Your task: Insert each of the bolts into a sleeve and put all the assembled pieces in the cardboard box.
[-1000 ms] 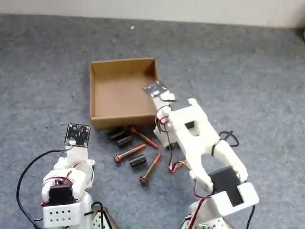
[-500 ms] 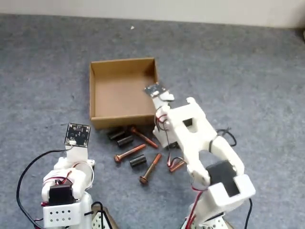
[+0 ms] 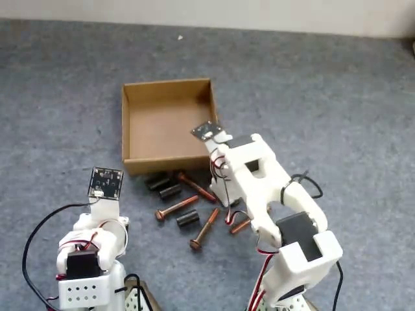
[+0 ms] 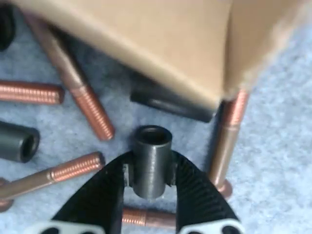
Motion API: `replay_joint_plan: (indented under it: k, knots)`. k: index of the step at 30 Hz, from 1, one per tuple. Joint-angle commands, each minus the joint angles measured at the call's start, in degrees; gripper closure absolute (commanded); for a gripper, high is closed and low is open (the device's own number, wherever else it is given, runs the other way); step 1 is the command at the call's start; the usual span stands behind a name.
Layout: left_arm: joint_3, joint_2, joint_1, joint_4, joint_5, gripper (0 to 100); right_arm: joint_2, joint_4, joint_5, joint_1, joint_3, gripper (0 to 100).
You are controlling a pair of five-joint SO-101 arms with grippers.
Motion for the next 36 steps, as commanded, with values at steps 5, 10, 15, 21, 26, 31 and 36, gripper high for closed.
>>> replay_joint_plan:
  k: [5,10,15,21,26,31,36]
  knots:
    - [-0.84,-0.57,-0.75,0.26,-0.44,91,-20.18,6.64,0.26,-0.40,1.01,99.3]
    - [-1.01,-0.57,-1.36,0.26,-0.44,90,-34.77,14.46,-0.18,1.98,1.01,99.3]
    - [-1.54,-0.66,-10.86,0.26,-0.44,90,-44.00,19.47,-1.67,8.75,1.10,99.3]
    - [-4.09,-0.66,-19.82,-1.32,-0.35,90,-53.93,24.04,-1.67,16.04,1.63,99.3]
    - [-5.58,-0.66,-17.45,-0.97,-0.35,90,-65.36,24.22,-5.36,17.45,9.80,99.3]
    - [-8.75,-0.57,-15.87,-3.16,-3.69,90,-76.18,24.04,-11.43,17.54,19.65,99.3]
    - [-13.05,-0.48,-14.37,-3.16,-12.48,90,-86.20,21.23,-14.24,18.33,27.21,99.3]
